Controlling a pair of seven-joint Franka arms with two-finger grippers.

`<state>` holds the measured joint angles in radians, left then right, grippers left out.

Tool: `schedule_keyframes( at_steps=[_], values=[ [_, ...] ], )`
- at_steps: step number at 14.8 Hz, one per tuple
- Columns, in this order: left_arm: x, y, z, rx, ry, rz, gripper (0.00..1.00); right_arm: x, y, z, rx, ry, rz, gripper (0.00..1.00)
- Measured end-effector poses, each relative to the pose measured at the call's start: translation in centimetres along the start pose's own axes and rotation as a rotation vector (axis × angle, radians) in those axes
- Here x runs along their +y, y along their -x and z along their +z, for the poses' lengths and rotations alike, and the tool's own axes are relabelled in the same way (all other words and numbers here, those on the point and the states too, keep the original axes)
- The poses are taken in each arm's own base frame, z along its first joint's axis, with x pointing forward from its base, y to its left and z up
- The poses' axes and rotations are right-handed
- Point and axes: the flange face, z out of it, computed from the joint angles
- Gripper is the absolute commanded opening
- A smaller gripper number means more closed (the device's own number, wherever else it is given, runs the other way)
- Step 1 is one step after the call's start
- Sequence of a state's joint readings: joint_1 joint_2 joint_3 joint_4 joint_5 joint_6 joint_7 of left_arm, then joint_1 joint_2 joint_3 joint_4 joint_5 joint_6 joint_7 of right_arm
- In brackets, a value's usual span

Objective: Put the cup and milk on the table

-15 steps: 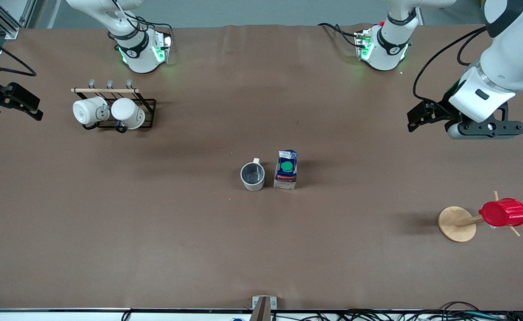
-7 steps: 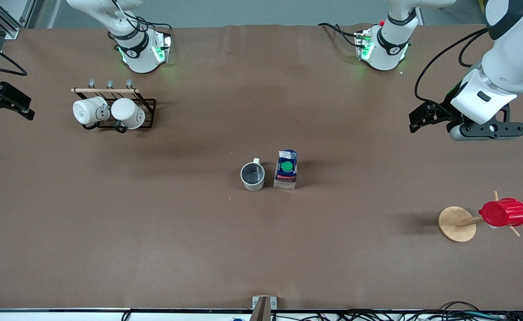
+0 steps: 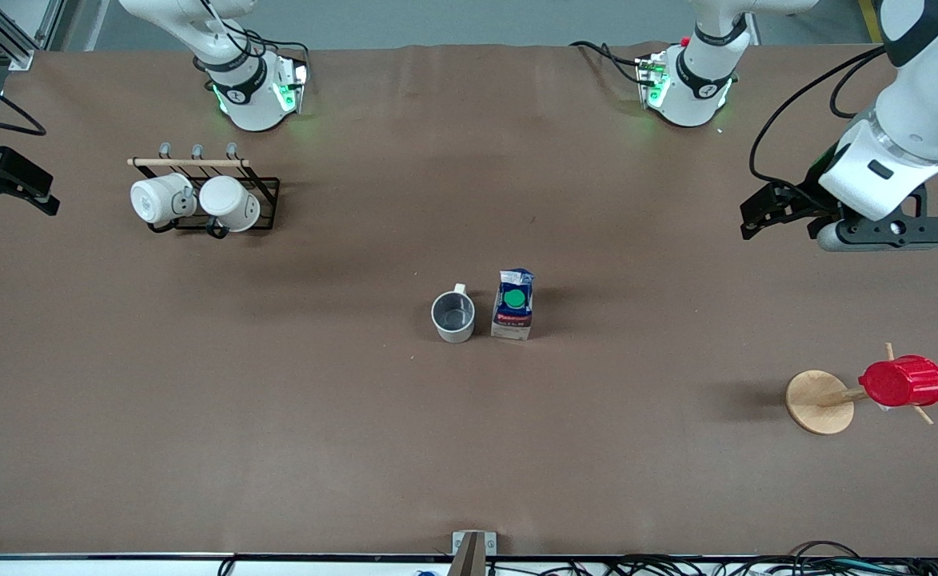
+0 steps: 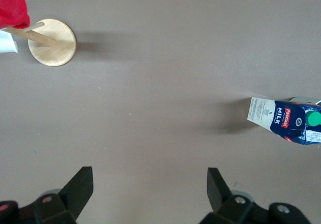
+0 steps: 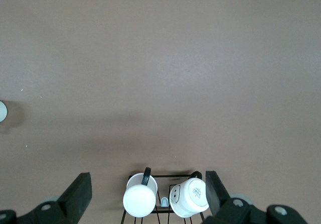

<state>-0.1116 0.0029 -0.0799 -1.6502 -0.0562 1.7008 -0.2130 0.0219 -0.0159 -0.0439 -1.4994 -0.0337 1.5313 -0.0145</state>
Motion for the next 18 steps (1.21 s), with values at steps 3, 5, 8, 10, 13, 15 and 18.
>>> schedule_keyframes(
  at_steps=[3, 5, 8, 10, 13, 15, 18],
  values=[
    [-1.8, -0.1, -0.6, 0.007, -0.001, -0.032, 1.00, 0.0, 0.0, 0.0, 0.000, 0.000, 0.000, 1.00],
    [-2.4, 0.1, -1.0, 0.008, -0.002, -0.033, 0.99, 0.0, 0.0, 0.0, 0.000, 0.000, 0.000, 1.00],
    [-2.1, 0.9, -1.7, 0.016, -0.022, -0.004, 0.99, 0.0, 0.0, 0.0, 0.000, 0.000, 0.000, 1.00],
    [-2.1, 1.4, -1.7, 0.008, -0.057, 0.044, 0.99, 0.0, 0.0, 0.0, 0.000, 0.000, 0.000, 1.00],
    [-2.0, 1.5, -1.6, -0.004, -0.066, 0.061, 0.99, 0.0, 0.0, 0.0, 0.000, 0.000, 0.000, 1.00],
    [-2.2, 1.2, -1.9, 0.004, -0.065, 0.058, 0.99, 0.0, 0.0, 0.0, 0.000, 0.000, 0.000, 1.00],
    [-2.9, 0.5, -2.0, 0.009, -0.064, 0.044, 0.99, 0.0, 0.0, 0.0, 0.000, 0.000, 0.000, 1.00]
  ],
)
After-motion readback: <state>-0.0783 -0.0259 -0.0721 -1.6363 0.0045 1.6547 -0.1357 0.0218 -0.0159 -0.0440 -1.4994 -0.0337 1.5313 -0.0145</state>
